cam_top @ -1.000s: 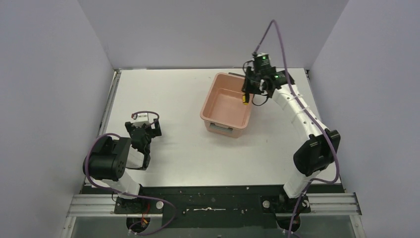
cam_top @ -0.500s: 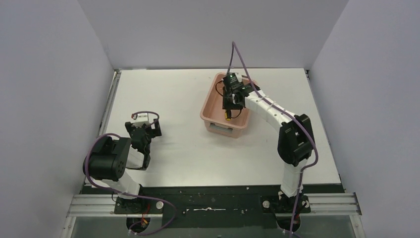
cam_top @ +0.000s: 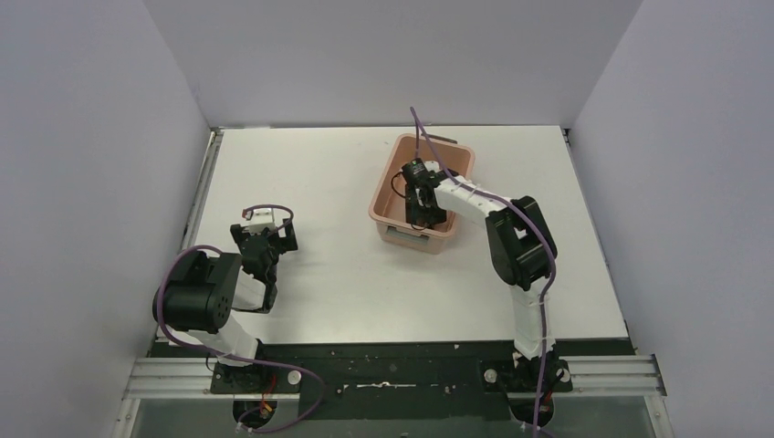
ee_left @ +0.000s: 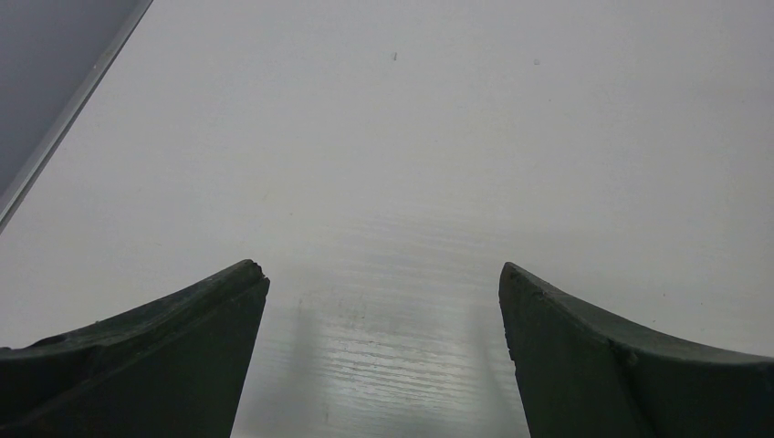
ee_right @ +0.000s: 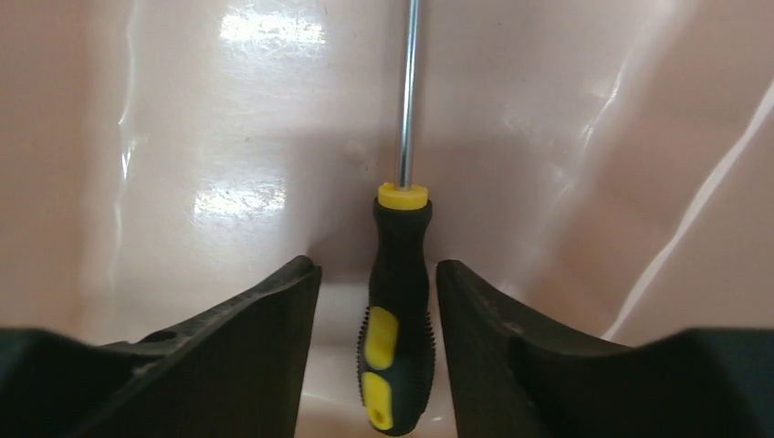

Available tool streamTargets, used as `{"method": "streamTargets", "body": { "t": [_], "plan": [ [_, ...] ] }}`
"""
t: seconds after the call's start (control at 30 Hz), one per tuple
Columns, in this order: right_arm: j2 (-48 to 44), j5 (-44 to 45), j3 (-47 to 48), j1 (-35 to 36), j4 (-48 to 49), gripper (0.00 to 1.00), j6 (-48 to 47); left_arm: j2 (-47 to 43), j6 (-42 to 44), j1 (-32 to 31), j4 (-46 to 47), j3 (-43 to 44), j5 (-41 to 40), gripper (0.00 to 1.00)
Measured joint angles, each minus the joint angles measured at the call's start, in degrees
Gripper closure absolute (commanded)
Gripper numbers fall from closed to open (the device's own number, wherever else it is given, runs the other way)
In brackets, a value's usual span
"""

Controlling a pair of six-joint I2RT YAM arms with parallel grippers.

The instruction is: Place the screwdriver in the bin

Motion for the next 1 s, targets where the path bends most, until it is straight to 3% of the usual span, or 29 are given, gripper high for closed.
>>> {"method": "streamTargets", "body": {
  "t": [0.33,0.43,0.63,0.77,1.0],
  "plan": [
    [-5.92,1.95,4.92,1.16,-2.95,0.27,-0.83,0.00,0.00,0.00,0.00,0.00,0.00,0.03],
    [-10.64,2.56,7.58,1.49,-3.58,0.02,-1.55,0.00,0.00,0.00,0.00,0.00,0.02,0.03],
    [-22.47,5.42,8.79,1.57,-2.71,0.00,-4.70,0.00,0.00,0.00,0.00,0.00,0.00,0.03],
    [-33.18,8.24,-0.28,-0.13,1.57,0.00,-7.28,0.00,0.00,0.00,0.00,0.00,0.00,0.03],
    [-49.51,10.14,-26.95,-10.47,13.44,0.00,-9.90,0.00,0.00,0.00,0.00,0.00,0.02,0.03]
  ]
}}
